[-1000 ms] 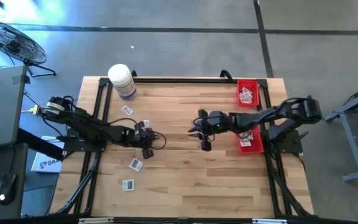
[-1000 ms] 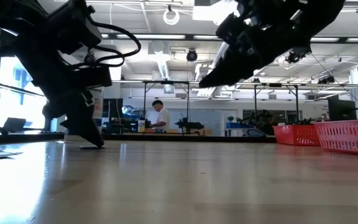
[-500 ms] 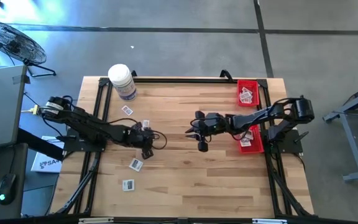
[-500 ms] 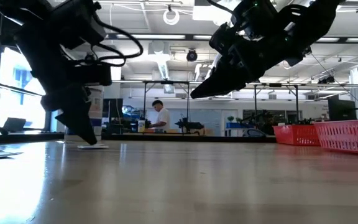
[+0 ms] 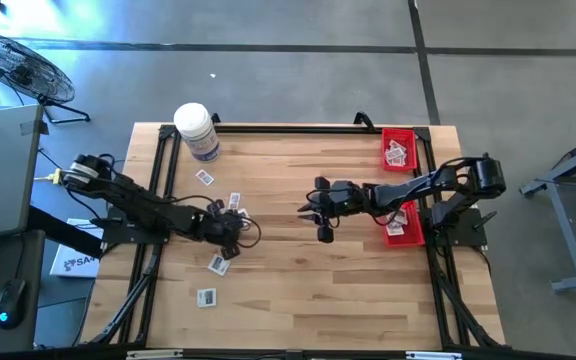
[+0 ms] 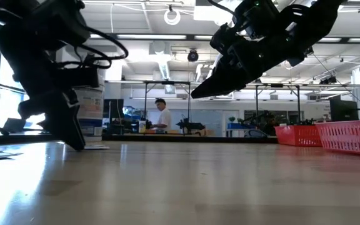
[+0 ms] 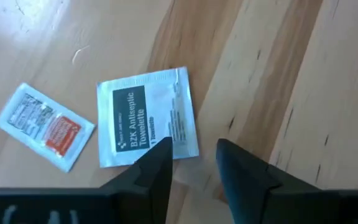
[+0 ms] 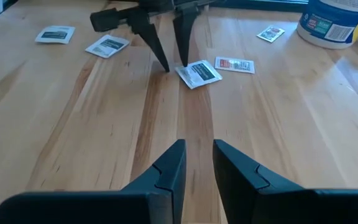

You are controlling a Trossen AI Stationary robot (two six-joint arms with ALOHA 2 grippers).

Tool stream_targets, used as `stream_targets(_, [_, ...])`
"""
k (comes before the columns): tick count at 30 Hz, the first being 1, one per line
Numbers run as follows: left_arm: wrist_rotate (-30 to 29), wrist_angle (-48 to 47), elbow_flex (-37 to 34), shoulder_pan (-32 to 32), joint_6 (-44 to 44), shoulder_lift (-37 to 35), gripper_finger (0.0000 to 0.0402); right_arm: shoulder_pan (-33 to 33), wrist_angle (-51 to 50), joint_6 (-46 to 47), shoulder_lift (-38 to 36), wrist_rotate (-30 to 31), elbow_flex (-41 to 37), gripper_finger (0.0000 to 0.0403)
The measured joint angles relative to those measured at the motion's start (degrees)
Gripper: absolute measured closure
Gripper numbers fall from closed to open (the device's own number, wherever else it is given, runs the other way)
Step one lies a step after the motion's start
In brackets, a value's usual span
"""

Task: Pick & Place First Aid Supplies
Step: Put the towelette pack into the bottom basket

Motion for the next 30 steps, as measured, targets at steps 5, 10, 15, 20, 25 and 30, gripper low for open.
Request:
stream_targets(5, [-1.1, 7.2, -4.2, 0.1, 0.0, -0.1, 0.0280, 0.0, 0.4, 0.6, 0.0, 0.0, 0.0, 0.0330])
stream_targets(10, [-3.6, 13.2, -7.9, 0.1, 0.0, 0.6, 0.0293, 0.0, 2.0, 0.7, 0.0, 0.0, 0.0, 0.0330])
stream_targets(15, [-5.4, 23.7, -11.8, 0.2, -1.0, 3.7, 0.0312, 0.0, 3.4, 0.7, 0.0, 0.0, 0.0, 0.0330])
stream_targets(20, [-6.6, 26.4, -12.1, 0.2, -2.8, 7.1, 0.0349, 0.0, 3.9, 0.6, 0.0, 0.0, 0.0, 0.0330])
stream_targets(25, [-7.2, 30.9, -12.1, 0.3, -2.3, 9.5, 0.0395, 0.0, 4.6, 0.6, 0.0, -0.1, 0.0, 0.0330])
stream_targets(30, [-6.9, 32.1, -12.2, 0.3, -2.2, 9.8, 0.0399, 0.0, 4.7, -0.3, 0.0, -0.4, 0.0, 0.0330])
